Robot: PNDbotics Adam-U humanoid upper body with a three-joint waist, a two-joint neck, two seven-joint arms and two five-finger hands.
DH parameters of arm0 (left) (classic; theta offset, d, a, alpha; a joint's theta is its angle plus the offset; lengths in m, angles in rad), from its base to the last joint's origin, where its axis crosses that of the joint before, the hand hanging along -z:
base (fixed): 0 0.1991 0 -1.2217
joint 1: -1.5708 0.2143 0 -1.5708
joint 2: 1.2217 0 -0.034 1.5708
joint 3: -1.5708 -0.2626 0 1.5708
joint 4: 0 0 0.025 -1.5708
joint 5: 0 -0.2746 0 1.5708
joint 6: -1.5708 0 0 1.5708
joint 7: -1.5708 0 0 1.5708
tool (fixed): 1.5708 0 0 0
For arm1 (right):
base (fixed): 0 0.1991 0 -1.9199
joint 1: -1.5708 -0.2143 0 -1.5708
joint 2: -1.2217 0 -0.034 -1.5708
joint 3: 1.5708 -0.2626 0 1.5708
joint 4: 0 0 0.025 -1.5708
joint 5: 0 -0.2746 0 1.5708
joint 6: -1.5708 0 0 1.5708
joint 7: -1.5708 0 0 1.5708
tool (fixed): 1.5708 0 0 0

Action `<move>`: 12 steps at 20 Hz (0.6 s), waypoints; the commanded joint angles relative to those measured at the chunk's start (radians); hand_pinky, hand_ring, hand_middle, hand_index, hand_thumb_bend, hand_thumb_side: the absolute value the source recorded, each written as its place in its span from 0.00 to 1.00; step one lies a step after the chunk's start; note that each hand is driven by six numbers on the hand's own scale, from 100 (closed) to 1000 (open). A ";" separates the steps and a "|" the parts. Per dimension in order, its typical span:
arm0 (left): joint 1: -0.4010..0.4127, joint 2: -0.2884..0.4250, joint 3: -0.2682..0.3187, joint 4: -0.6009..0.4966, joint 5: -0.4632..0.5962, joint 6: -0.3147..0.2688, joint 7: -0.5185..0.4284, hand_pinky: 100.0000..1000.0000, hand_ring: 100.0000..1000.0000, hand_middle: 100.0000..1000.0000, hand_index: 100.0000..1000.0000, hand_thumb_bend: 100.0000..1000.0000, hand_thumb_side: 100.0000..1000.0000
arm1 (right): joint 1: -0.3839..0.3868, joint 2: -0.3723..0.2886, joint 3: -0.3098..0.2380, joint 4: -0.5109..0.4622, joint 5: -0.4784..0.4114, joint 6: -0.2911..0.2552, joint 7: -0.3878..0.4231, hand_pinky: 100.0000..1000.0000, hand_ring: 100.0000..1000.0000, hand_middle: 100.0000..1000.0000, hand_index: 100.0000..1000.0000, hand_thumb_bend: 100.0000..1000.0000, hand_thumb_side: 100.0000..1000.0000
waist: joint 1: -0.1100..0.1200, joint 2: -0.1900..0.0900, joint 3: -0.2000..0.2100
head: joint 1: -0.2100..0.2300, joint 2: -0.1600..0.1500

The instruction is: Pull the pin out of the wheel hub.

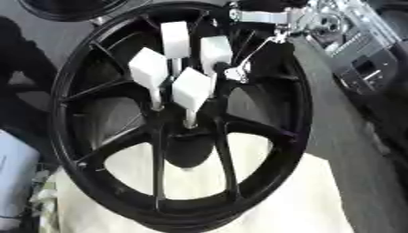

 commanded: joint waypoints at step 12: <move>-0.004 0.023 0.011 -0.011 -0.004 -0.001 0.002 0.64 0.83 0.70 0.68 0.02 0.84 | 0.044 -0.187 -0.199 -0.230 -0.345 0.167 -0.078 0.65 0.51 0.20 0.37 0.00 0.06 | -0.002 -0.024 -0.026 | 0.015 -0.010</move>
